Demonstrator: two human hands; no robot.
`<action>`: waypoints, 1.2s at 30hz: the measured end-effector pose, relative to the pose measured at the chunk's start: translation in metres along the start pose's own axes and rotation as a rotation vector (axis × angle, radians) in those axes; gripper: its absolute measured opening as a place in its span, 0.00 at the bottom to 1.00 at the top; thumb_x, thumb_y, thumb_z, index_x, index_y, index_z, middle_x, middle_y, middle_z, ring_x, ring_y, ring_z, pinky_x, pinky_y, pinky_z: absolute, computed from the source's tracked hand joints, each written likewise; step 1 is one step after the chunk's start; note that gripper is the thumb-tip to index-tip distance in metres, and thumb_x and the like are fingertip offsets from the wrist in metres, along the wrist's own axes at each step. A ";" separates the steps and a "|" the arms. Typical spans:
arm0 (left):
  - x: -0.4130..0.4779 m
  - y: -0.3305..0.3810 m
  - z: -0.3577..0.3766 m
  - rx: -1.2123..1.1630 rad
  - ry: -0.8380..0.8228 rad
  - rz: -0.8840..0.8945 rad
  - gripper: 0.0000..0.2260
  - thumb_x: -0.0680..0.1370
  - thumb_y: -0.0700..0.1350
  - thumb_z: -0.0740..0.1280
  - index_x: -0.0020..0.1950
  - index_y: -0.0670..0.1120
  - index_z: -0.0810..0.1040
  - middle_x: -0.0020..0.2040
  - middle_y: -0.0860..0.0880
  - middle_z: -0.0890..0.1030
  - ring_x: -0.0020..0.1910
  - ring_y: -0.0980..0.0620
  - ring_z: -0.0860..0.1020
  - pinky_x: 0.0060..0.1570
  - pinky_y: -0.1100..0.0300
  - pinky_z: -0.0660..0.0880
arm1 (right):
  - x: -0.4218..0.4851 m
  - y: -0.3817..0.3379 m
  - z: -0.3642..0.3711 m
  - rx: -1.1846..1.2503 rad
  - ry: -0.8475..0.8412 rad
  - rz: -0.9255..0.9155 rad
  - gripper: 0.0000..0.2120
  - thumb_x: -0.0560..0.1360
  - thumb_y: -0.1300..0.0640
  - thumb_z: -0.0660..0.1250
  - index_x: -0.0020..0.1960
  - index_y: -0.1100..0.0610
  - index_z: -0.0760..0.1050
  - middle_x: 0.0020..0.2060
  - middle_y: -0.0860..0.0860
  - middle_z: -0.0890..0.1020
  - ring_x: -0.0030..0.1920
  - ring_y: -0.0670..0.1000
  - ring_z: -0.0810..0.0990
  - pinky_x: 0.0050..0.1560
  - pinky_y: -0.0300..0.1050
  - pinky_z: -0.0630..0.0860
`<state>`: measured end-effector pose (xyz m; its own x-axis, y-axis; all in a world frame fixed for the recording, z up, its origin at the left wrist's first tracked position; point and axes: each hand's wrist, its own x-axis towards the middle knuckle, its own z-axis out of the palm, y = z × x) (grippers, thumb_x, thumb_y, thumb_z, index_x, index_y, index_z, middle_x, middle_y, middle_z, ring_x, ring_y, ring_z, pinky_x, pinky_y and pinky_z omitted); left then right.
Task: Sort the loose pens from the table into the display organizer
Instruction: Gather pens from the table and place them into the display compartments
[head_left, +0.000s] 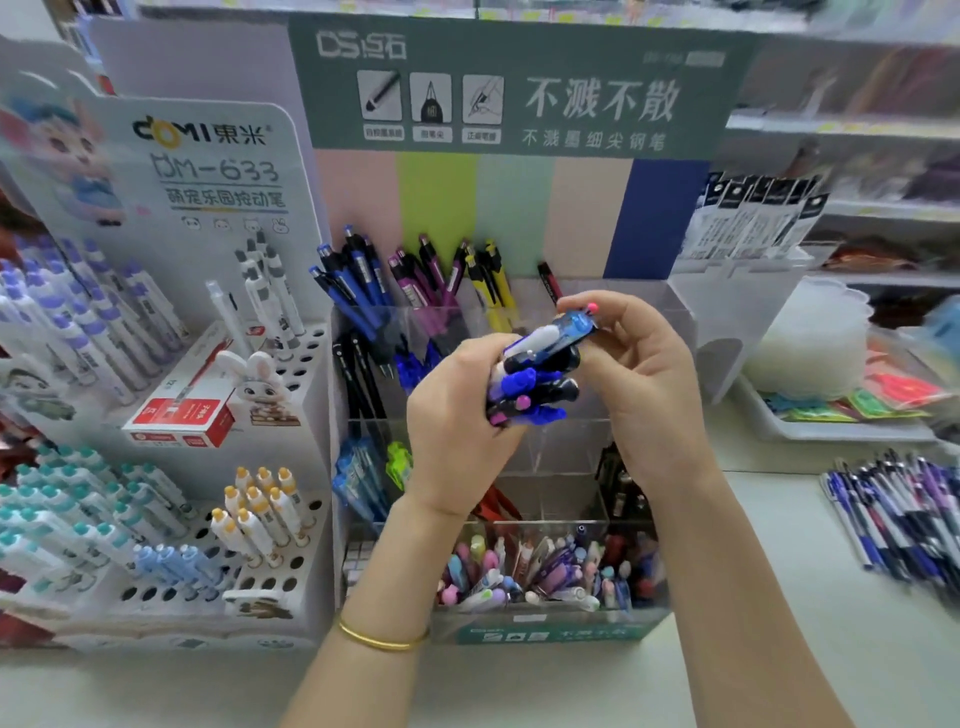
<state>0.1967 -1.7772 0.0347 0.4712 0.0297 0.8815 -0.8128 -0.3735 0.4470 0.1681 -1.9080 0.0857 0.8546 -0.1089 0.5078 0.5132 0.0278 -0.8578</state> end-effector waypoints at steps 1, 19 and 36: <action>0.001 -0.002 0.003 0.006 0.002 0.013 0.19 0.71 0.42 0.71 0.59 0.46 0.70 0.53 0.52 0.75 0.46 0.54 0.77 0.47 0.64 0.74 | 0.003 -0.001 -0.002 -0.006 0.042 -0.032 0.13 0.73 0.74 0.64 0.52 0.60 0.77 0.43 0.49 0.83 0.47 0.48 0.82 0.45 0.38 0.78; -0.002 0.003 0.022 -0.064 0.073 -0.341 0.22 0.71 0.35 0.71 0.57 0.55 0.68 0.40 0.60 0.79 0.36 0.57 0.79 0.43 0.70 0.76 | 0.063 0.025 -0.024 -0.753 0.171 -0.319 0.10 0.73 0.64 0.69 0.55 0.60 0.78 0.47 0.51 0.81 0.47 0.52 0.80 0.50 0.50 0.78; 0.009 0.029 0.003 -0.327 0.043 -0.870 0.15 0.71 0.37 0.73 0.50 0.54 0.74 0.42 0.49 0.80 0.39 0.48 0.79 0.42 0.51 0.81 | 0.018 -0.020 0.021 -0.299 -0.086 -0.084 0.05 0.74 0.63 0.71 0.48 0.56 0.78 0.37 0.51 0.79 0.32 0.49 0.79 0.32 0.37 0.74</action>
<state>0.1780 -1.7910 0.0549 0.9523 0.2140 0.2178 -0.2385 0.0760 0.9682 0.1749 -1.8901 0.1134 0.8200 -0.0138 0.5721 0.5475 -0.2721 -0.7913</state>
